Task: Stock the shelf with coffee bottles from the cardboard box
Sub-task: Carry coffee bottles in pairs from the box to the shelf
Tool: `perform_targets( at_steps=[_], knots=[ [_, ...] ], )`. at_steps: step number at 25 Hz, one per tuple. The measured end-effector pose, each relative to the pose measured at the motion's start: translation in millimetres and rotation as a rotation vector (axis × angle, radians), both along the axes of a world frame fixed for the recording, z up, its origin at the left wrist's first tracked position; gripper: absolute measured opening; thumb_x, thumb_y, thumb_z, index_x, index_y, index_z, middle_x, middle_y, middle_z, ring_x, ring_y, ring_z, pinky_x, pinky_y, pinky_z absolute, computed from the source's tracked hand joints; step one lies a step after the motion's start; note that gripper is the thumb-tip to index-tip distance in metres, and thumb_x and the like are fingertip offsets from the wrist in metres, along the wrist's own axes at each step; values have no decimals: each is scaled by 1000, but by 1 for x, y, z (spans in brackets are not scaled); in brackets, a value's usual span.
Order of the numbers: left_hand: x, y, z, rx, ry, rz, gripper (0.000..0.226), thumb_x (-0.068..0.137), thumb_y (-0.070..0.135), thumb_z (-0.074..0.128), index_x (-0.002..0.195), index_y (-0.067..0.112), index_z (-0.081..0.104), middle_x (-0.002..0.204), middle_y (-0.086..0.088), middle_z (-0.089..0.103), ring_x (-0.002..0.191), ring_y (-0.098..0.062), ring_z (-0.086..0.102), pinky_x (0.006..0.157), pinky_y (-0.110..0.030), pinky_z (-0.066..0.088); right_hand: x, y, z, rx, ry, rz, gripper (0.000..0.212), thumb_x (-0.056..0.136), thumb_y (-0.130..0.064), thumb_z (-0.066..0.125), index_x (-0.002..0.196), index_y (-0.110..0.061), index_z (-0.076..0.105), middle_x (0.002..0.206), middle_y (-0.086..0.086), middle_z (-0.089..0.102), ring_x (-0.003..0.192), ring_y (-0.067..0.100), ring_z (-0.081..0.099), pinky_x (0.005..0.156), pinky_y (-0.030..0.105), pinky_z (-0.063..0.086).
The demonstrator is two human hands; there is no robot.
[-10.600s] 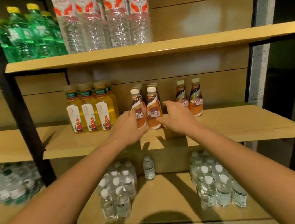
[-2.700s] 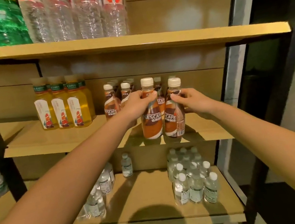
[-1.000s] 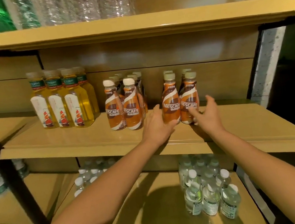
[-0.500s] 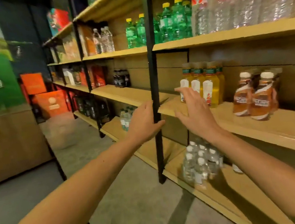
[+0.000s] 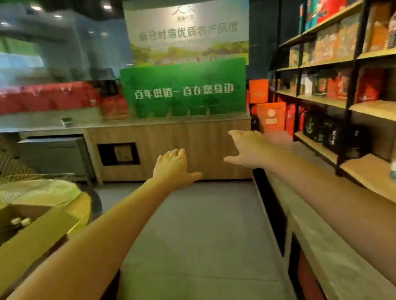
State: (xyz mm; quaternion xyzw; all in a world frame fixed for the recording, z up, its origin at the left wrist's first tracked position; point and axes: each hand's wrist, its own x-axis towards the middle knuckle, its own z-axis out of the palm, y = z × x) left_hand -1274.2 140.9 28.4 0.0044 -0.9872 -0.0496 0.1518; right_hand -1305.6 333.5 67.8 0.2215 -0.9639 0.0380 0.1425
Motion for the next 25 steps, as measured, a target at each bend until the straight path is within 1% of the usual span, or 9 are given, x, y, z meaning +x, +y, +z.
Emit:
perform_targets(
  at_steps=[2,5,7,10,12,16,20,23,25],
  knots=[
    [19,-90,2,-59,-1,118,86,82,59,54,143,5,26,150,-13,32,138,-29,30,114,-45,23,-7,-91,-5,41,-9,104,80,86,-52,56,146,-9,25,150,10,36,136,29,38,114,44,28],
    [58,-200,7,-63,-3,279,83,80,62,54,138,7,35,142,-12,41,133,-29,37,111,-45,28,0,-211,-5,53,-38,260,77,86,-53,56,144,-8,31,147,11,41,134,29,41,114,44,29],
    [87,-264,11,-57,2,387,85,79,63,54,141,8,31,147,-12,36,136,-29,32,113,-45,24,11,-288,-6,60,-27,369,76,86,-52,57,142,-7,33,145,11,44,133,28,42,113,43,30],
    [127,-337,10,-29,-8,543,90,80,63,54,146,10,22,153,-11,25,141,-29,23,115,-44,18,27,-385,-12,56,-7,523,75,85,-50,59,141,-6,35,143,12,46,131,28,44,112,42,32],
    [152,-383,6,-19,-22,648,91,79,65,53,146,11,22,154,-11,24,141,-30,23,115,-46,18,40,-446,-18,64,-2,626,75,85,-50,59,141,-6,35,143,12,46,132,28,44,112,42,32],
    [182,-459,1,6,-58,794,92,78,67,51,146,12,23,153,-12,26,141,-30,24,116,-47,17,48,-545,-34,107,10,779,74,85,-51,57,141,-8,35,145,10,44,134,27,41,112,42,31],
    [176,-516,-11,-15,-89,874,85,80,64,53,143,13,27,151,-10,30,139,-28,28,114,-44,20,29,-625,-51,110,-21,885,74,85,-52,57,141,-10,34,146,9,43,134,26,40,111,41,30],
    [148,-568,-27,-25,-90,932,88,78,65,53,143,12,27,151,-10,30,139,-28,28,114,-43,20,-2,-687,-66,129,-27,935,72,86,-49,57,141,-8,34,144,11,44,133,26,42,112,40,32],
    [124,-603,-38,-10,-105,975,90,79,65,53,143,10,25,152,-11,29,140,-28,26,115,-44,19,-27,-728,-76,150,-35,972,71,87,-49,56,141,-9,34,144,10,44,133,25,41,114,40,29]
  ],
)
